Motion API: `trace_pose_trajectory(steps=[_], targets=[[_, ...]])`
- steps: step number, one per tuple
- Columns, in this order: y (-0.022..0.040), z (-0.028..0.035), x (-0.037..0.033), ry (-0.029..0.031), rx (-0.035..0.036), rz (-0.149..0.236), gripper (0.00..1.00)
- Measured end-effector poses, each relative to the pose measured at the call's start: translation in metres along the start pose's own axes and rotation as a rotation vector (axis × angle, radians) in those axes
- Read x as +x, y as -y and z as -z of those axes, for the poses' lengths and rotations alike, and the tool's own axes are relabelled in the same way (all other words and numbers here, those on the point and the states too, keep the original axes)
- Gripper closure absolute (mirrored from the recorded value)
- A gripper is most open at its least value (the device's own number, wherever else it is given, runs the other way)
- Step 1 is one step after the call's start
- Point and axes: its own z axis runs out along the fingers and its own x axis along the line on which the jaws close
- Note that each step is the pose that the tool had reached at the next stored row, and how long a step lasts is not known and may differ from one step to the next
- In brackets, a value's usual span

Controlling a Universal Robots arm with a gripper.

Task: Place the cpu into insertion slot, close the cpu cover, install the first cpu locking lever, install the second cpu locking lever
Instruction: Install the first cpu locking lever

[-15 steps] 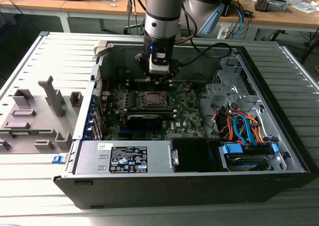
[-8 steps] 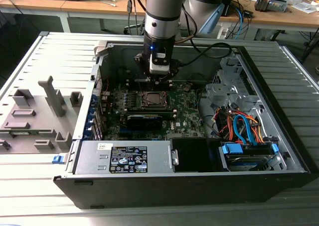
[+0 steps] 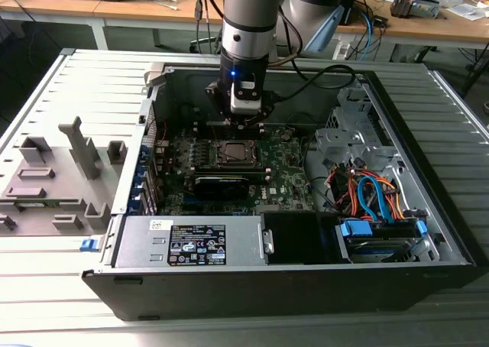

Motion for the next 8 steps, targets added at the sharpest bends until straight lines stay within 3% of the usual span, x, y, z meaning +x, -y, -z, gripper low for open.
trace_pose_trajectory(steps=[8], targets=[[0.0000,0.0000,0.0000,0.0006,0.0008,0.019,0.89]])
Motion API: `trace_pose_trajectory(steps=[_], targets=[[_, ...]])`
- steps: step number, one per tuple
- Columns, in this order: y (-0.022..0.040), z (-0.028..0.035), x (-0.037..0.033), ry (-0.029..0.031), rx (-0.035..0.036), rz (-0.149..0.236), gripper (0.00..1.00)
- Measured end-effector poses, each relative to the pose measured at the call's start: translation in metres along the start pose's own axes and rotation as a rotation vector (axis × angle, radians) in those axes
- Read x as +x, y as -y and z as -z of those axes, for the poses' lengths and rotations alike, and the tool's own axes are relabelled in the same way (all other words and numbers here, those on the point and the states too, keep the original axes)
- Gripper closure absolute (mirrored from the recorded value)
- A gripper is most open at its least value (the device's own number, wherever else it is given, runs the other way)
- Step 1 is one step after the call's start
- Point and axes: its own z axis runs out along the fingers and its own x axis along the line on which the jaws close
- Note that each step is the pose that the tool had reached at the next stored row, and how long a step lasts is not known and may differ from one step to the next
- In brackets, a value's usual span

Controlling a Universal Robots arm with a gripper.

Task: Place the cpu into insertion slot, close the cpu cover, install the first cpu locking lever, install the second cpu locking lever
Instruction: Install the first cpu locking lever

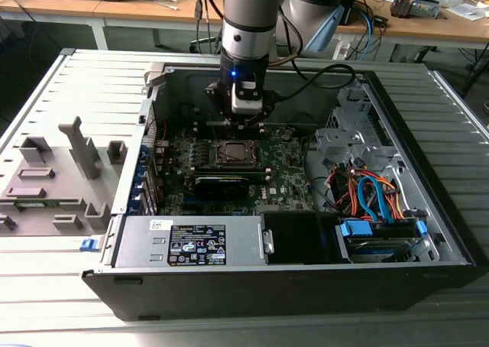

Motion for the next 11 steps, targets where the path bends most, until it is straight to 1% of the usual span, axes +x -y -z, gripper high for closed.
trace_pose_trajectory(steps=[11], targets=[[0.0000,0.0000,0.0000,0.0006,0.0008,0.022,0.89]])
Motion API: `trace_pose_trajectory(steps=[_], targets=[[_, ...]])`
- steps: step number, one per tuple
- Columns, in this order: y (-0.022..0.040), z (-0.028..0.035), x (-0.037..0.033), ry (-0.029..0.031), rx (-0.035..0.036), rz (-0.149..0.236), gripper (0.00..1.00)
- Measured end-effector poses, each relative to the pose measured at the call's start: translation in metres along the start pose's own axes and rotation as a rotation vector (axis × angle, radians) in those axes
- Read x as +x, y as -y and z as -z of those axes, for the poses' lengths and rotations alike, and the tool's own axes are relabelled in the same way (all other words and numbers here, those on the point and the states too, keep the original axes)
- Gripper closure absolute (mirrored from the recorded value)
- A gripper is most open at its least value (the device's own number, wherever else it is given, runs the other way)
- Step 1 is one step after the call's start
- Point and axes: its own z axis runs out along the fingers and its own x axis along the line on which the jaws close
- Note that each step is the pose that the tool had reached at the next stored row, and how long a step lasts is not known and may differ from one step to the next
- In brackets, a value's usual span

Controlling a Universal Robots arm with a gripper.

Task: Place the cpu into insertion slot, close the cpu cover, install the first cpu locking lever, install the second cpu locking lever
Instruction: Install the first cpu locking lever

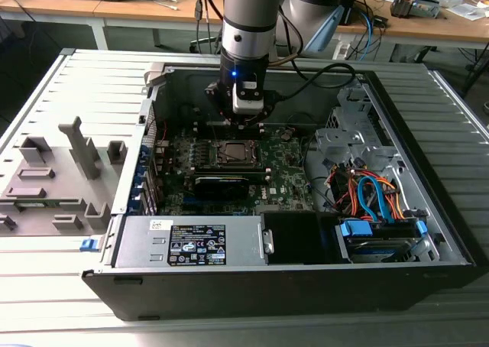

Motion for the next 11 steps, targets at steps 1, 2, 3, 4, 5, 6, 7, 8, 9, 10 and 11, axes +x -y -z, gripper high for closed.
trace_pose_trajectory(steps=[1,2,3,4,5,6,7,8,9,10,11], targets=[[0.0000,0.0000,0.0000,0.0002,0.0002,0.003,0.89],[0.0000,0.0000,0.0000,0.0002,0.0002,0.006,0.89],[0.0000,0.0000,0.0000,0.0003,0.0003,0.008,0.89],[0.0000,0.0000,0.0000,0.0003,0.0004,0.010,0.89],[0.0000,0.0000,0.0000,0.0004,0.0005,0.012,0.89],[0.0000,0.0000,0.0000,0.0004,0.0006,0.014,0.89],[0.0000,0.0000,0.0000,0.0005,0.0006,0.015,0.89],[0.0000,0.0000,0.0000,0.0005,0.0007,0.018,0.89],[0.0000,0.0000,0.0000,0.0006,0.0008,0.021,0.89],[0.0000,0.0000,0.0000,0.0007,0.0009,0.023,0.89],[0.0000,0.0000,0.0000,0.0007,0.0010,0.025,0.89]])
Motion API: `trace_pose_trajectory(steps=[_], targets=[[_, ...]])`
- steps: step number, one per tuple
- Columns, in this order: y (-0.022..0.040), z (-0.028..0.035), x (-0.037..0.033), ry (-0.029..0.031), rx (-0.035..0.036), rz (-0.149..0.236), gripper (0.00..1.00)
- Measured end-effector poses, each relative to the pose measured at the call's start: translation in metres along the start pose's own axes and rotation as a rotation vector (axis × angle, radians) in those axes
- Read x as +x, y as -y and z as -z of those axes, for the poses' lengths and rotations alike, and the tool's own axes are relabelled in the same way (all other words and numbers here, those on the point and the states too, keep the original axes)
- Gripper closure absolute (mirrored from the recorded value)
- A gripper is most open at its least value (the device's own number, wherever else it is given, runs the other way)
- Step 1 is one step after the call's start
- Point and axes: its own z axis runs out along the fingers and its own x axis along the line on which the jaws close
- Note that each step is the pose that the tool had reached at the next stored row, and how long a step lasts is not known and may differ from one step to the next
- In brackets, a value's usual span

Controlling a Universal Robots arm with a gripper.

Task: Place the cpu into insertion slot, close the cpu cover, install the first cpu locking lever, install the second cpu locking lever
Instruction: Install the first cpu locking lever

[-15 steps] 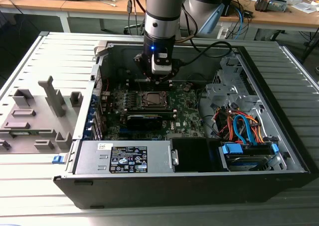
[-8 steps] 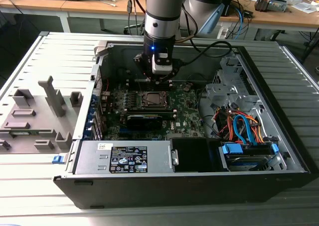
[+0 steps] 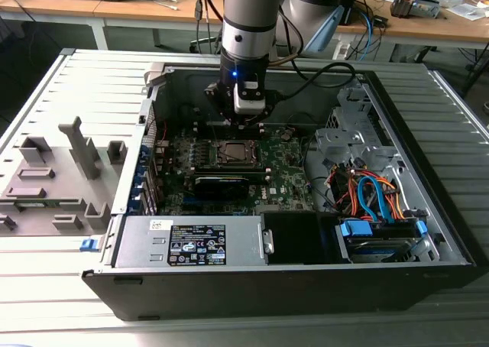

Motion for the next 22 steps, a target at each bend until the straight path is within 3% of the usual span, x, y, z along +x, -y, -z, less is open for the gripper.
trace_pose_trajectory(steps=[22], targets=[[0.0000,0.0000,0.0000,0.0008,0.0006,0.059,0.89]])
